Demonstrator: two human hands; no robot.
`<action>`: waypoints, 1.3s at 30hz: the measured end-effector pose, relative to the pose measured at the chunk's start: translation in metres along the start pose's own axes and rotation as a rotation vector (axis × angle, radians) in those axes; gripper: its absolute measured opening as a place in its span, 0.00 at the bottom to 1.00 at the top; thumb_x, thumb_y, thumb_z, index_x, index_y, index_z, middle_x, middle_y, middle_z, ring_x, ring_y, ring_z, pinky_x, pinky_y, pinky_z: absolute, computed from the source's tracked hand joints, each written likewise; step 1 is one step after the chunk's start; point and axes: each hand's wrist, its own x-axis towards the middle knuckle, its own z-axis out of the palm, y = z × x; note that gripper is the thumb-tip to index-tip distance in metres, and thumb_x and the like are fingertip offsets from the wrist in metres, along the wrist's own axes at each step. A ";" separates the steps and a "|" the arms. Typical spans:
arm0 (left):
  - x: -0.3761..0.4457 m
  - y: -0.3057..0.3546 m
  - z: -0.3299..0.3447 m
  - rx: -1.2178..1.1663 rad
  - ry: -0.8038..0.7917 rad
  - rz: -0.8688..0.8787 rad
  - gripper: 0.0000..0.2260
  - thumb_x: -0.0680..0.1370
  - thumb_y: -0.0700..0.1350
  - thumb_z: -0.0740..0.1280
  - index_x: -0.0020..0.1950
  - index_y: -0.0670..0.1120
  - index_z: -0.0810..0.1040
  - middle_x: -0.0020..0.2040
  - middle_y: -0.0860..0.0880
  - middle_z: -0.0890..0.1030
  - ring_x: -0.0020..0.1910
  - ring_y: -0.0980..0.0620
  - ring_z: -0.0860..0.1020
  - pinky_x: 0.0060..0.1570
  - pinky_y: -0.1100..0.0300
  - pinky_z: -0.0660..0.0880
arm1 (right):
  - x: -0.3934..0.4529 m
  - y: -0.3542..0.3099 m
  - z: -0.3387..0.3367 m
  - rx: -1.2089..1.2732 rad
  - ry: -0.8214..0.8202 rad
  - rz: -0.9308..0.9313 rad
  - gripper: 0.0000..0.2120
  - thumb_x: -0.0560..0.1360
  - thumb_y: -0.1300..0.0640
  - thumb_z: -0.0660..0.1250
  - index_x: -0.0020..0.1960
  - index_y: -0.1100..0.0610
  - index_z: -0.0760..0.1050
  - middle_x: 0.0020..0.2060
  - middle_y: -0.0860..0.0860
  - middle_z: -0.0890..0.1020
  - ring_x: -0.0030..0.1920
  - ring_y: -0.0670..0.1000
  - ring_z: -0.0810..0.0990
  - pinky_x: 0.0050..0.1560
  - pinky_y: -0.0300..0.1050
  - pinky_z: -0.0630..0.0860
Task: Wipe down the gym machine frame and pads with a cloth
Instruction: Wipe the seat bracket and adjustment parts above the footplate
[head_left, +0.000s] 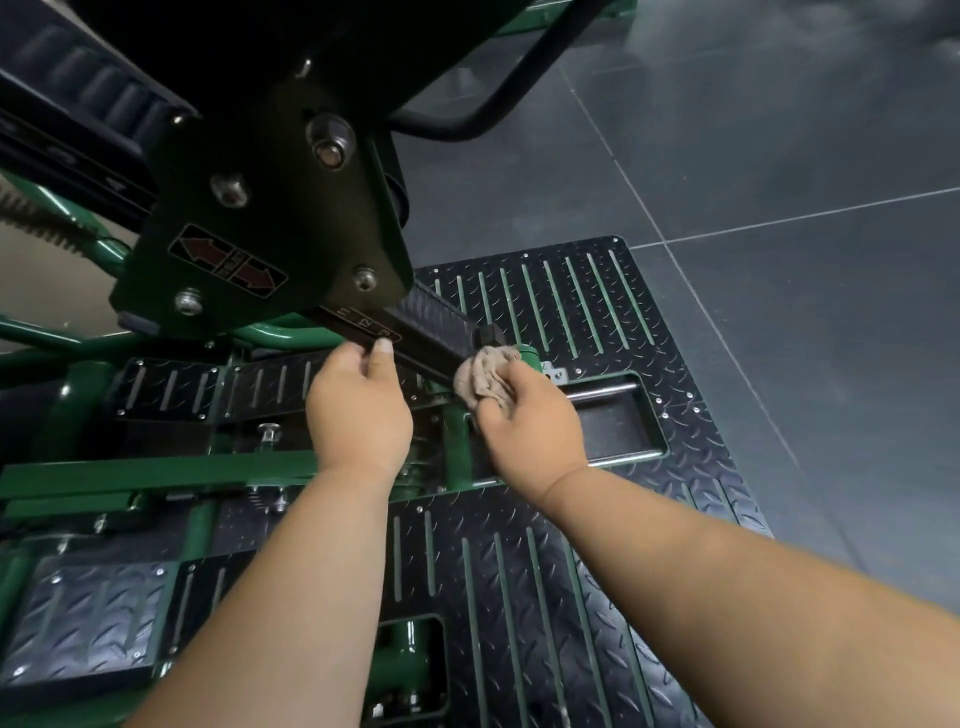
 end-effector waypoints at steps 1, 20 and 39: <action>-0.001 0.001 0.000 -0.007 0.002 0.005 0.18 0.86 0.54 0.63 0.38 0.49 0.70 0.33 0.52 0.73 0.32 0.50 0.70 0.37 0.55 0.67 | -0.001 -0.001 0.003 -0.031 0.031 -0.100 0.07 0.76 0.56 0.68 0.54 0.53 0.79 0.44 0.47 0.80 0.44 0.50 0.76 0.45 0.46 0.71; -0.001 0.000 0.002 -0.018 -0.013 0.003 0.18 0.86 0.55 0.62 0.38 0.51 0.67 0.33 0.53 0.70 0.32 0.53 0.67 0.36 0.55 0.66 | 0.070 0.059 0.013 0.057 -0.324 0.133 0.25 0.84 0.55 0.54 0.78 0.36 0.66 0.81 0.50 0.66 0.81 0.55 0.63 0.78 0.41 0.55; -0.004 0.002 0.001 -0.017 -0.010 0.006 0.19 0.86 0.56 0.61 0.37 0.51 0.68 0.32 0.54 0.70 0.32 0.51 0.68 0.38 0.54 0.67 | -0.004 0.070 0.005 -0.048 -0.160 0.132 0.26 0.85 0.58 0.58 0.82 0.46 0.62 0.77 0.51 0.72 0.67 0.58 0.78 0.72 0.54 0.73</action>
